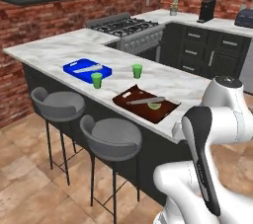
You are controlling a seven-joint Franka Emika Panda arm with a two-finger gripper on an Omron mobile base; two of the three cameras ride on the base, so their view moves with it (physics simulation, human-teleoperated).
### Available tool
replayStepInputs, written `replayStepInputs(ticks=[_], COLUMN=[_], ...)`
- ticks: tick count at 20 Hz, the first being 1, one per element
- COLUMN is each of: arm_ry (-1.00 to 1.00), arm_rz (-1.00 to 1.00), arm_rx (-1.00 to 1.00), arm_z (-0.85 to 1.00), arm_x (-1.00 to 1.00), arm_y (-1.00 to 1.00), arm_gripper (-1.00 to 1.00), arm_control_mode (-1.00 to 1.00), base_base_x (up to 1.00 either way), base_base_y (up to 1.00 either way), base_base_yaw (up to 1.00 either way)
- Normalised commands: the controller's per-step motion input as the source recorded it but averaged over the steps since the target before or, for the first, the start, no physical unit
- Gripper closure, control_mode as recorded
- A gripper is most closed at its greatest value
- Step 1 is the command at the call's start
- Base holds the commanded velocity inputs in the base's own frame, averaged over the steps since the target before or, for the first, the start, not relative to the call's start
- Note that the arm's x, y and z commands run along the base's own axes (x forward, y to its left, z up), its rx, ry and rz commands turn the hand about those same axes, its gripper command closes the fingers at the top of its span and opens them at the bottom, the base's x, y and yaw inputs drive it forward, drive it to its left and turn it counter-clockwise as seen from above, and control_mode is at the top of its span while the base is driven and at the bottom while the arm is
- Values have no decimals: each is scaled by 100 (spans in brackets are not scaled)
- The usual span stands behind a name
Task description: Gather the lemon wedge and lemon from the fridge and place them on a tray on the dining counter. Then gather the fishs from the fridge and place them on the other tray.
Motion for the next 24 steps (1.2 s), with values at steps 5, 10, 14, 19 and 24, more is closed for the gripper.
replayStepInputs(ticks=[5, 10, 14, 19, 24], arm_ry=[0, 0, 0, 0, 0], arm_rz=[0, 0, 0, 0, 0], arm_rx=[0, 0, 0, 0, 0], arm_z=[0, 0, 0, 0, 0], arm_x=[0, 0, 0, 0, 0], arm_y=[0, 0, 0, 0, 0], arm_gripper=[100, 100, 100, 100, 100], arm_control_mode=[100, 100, 100, 100, 100], base_base_x=[0, 33, 53, 22, 0], base_base_y=[36, 31, 36, 53, 39], base_base_yaw=[-27, -22, -21, -48, -57])
